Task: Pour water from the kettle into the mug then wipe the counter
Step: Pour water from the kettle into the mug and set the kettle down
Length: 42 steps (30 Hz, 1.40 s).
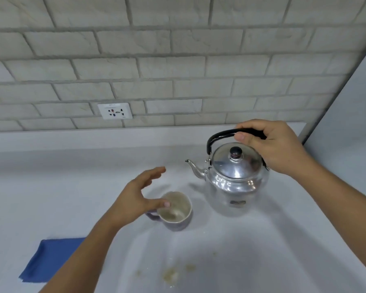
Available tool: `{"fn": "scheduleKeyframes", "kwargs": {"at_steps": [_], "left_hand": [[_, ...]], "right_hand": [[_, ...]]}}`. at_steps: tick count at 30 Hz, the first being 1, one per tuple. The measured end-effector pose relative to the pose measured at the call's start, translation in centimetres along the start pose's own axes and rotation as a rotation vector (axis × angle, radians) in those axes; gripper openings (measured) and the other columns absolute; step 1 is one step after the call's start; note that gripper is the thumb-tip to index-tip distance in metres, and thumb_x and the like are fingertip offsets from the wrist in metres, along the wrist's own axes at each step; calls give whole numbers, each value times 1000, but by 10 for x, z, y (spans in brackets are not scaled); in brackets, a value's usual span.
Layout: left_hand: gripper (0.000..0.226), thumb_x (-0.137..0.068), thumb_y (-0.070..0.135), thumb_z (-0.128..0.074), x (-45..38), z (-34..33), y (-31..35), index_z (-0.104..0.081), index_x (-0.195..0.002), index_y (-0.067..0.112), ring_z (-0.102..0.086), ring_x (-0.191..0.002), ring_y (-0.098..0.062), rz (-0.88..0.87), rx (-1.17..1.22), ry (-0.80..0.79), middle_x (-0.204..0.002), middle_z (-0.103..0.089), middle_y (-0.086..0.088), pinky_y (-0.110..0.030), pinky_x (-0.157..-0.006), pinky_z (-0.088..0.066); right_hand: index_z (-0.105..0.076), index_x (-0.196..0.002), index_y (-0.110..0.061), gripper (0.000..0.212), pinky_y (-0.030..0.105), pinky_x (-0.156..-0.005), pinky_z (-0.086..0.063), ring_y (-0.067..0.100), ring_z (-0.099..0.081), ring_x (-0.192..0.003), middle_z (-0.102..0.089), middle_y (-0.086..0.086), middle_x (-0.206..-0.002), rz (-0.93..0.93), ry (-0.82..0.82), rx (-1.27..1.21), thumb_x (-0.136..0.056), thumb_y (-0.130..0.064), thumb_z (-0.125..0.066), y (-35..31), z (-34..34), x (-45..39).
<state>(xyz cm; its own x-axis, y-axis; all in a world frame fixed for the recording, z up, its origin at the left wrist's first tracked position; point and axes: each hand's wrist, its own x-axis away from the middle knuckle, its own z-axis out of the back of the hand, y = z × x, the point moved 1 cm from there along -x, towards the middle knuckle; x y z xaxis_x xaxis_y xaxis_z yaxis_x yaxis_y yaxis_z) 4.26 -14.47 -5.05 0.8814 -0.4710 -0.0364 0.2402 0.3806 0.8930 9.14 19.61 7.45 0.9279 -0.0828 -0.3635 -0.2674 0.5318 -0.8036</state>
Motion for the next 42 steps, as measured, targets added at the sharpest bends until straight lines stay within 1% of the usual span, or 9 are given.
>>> {"fn": "scheduleKeyframes", "kwargs": {"at_steps": [2, 6, 11, 19, 23, 29, 32, 36, 42], "left_hand": [[94, -58, 40, -99, 10, -5, -11, -55, -140, 52, -48, -138, 3, 59, 13, -5, -143, -59, 23, -27, -111, -44], [95, -59, 29, -102, 19, -17, -33, -55, -140, 50, -48, -140, -8, 99, 43, -5, -145, -59, 17, -5, -91, -47], [91, -62, 27, -101, 23, -24, -47, -57, -141, 40, -55, -133, -1, 94, 44, -11, -142, -62, 19, -24, -113, -42], [82, -65, 22, -99, 30, -34, -64, -63, -137, 36, -64, -125, -4, 79, 120, 6, -132, -70, 20, -14, -99, -49], [81, -66, 23, -98, 30, -37, -68, -63, -139, 35, -64, -125, -2, 76, 148, 28, -132, -71, 19, -14, -101, -49], [80, -67, 17, -98, 29, -37, -70, -64, -139, 29, -65, -124, -6, 58, 172, 34, -131, -72, 14, -14, -98, -50], [78, -68, 12, -97, 29, -37, -70, -65, -138, 26, -66, -123, -7, 52, 186, 39, -130, -73, 14, -12, -94, -51], [77, -69, 8, -96, 30, -37, -69, -65, -137, 25, -67, -121, -6, 48, 209, 37, -129, -73, 14, -10, -88, -53], [76, -70, 9, -96, 29, -37, -69, -65, -138, 25, -67, -122, -9, 40, 230, 30, -130, -73, 11, -11, -89, -53]], "right_hand": [[-76, -91, -42, 16, 5, -79, -47, -6, -69, -86, -77, -22, -91, -6, -21, 9, -86, -27, -78, -5, -2, 8], [-78, -93, -33, 13, 2, -75, -43, -7, -68, -83, -76, -22, -89, -24, -65, 29, -85, -23, -79, -11, -10, 20], [-80, -93, -26, 10, 5, -69, -42, 1, -64, -73, -73, -15, -80, -35, -129, 87, -84, -23, -79, -17, -21, 33], [-80, -92, -29, 11, 8, -65, -41, 12, -63, -72, -69, -11, -78, -10, -208, 203, -84, -21, -79, -22, -36, 44], [-79, -90, -34, 10, 17, -64, -44, 16, -63, -72, -67, -7, -78, 34, -260, 306, -85, -25, -78, -29, -40, 46], [-79, -90, -33, 8, 11, -62, -38, 8, -60, -73, -63, -12, -78, 112, -313, 427, -86, -27, -76, -41, -46, 46], [-78, -91, -34, 8, 16, -61, -38, 8, -59, -74, -62, -12, -71, 140, -323, 484, -86, -32, -72, -46, -47, 45], [-77, -89, -35, 11, 31, -61, -46, 12, -59, -72, -62, -10, -70, 154, -344, 505, -85, -40, -68, -51, -49, 44], [-77, -91, -37, 16, 31, -61, -46, 12, -57, -72, -62, -9, -70, 173, -359, 527, -84, -46, -66, -53, -48, 42]]}}
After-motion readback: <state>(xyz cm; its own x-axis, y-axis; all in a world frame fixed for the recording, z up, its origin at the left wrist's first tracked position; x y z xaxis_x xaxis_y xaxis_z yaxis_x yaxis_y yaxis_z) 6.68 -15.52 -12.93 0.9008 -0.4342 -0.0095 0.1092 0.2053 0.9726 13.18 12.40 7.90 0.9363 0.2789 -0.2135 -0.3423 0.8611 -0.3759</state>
